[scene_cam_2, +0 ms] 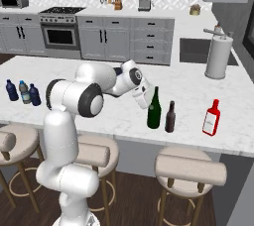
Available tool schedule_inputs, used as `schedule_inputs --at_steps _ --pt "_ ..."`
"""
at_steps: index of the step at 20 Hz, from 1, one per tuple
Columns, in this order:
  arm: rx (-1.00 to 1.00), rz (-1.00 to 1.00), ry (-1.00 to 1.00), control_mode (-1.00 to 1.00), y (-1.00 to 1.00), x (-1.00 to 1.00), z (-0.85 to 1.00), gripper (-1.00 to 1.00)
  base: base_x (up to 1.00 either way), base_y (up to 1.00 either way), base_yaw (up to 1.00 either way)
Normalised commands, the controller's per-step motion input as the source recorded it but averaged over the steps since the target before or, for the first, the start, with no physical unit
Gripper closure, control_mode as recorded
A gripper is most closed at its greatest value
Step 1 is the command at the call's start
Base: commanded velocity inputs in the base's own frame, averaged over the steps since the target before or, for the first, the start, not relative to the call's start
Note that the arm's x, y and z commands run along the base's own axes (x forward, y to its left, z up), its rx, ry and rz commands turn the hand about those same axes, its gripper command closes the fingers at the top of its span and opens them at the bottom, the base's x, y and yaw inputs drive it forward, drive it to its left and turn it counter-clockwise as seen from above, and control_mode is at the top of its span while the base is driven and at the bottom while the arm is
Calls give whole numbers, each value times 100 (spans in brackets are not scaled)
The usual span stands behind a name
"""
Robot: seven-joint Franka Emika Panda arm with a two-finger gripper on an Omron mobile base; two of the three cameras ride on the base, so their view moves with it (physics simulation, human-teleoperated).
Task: Move the plastic bottles in the middle to the plastics group, and the glass bottles in the middle to the glass group.
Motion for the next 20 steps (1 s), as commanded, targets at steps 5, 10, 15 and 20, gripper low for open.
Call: schedule_inputs --at_steps 5,10,15,20 --pt "0 -8 -11 -100 0 2 0 100 0 0 0" --pt "0 -5 -3 -100 -15 27 3 100 0 0 0" --pt "0 -1 -2 -100 -27 3 0 100 0 0 0" --pt "0 0 -12 -100 -1 0 -6 100 0 0 0"
